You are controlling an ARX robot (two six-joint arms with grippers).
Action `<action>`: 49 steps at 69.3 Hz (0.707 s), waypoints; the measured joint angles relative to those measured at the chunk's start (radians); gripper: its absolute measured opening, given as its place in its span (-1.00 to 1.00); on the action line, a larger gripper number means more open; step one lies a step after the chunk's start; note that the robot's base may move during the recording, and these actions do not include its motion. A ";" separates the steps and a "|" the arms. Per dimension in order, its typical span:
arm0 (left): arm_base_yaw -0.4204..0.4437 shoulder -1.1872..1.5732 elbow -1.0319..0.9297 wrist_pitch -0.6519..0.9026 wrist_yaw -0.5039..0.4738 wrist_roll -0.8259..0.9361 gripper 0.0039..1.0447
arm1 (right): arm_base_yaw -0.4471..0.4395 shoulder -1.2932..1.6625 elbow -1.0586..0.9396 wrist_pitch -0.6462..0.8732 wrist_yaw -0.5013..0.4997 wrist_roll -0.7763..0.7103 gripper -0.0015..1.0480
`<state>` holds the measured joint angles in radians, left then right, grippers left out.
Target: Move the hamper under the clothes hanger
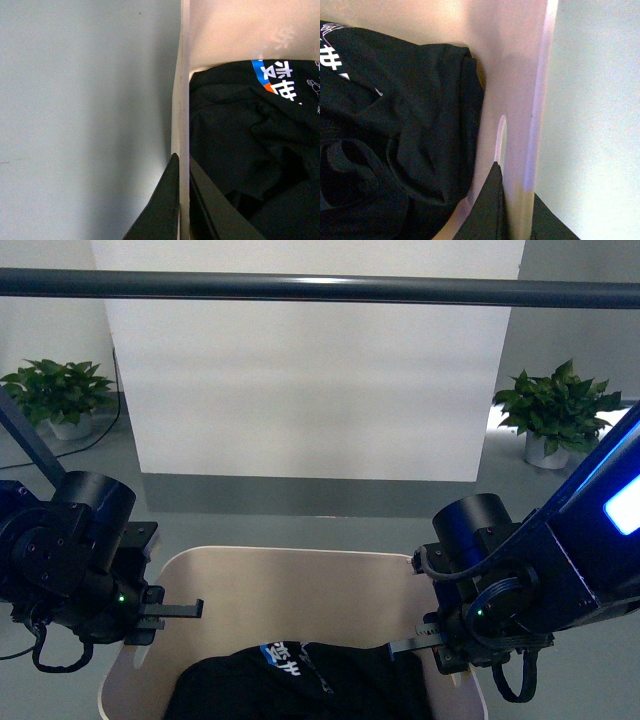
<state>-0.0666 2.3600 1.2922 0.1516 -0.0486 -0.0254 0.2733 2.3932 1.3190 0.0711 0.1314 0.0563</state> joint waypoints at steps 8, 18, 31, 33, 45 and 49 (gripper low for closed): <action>-0.011 0.000 0.058 -0.172 -0.098 -0.053 -0.92 | 0.000 0.000 0.009 -0.052 0.001 0.120 -0.95; -0.026 0.003 0.087 -0.278 -0.136 -0.084 -0.92 | 0.002 0.002 0.007 -0.062 -0.012 0.211 -0.95; -0.032 0.019 0.101 -0.283 -0.132 -0.101 -0.92 | -0.007 0.006 0.008 -0.062 -0.010 0.221 -0.95; -0.034 0.021 0.105 -0.283 -0.132 -0.103 -0.92 | -0.009 0.008 0.008 -0.062 -0.008 0.221 -0.95; -0.041 0.041 0.119 -0.261 -0.128 -0.119 -0.92 | -0.016 0.028 0.014 -0.055 0.000 0.221 -0.95; -0.042 0.050 0.120 -0.253 -0.125 -0.124 -0.92 | -0.018 0.034 0.014 -0.050 0.000 0.220 -0.95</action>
<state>-0.1085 2.4100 1.4124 -0.1009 -0.1738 -0.1497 0.2554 2.4271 1.3334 0.0212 0.1314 0.2768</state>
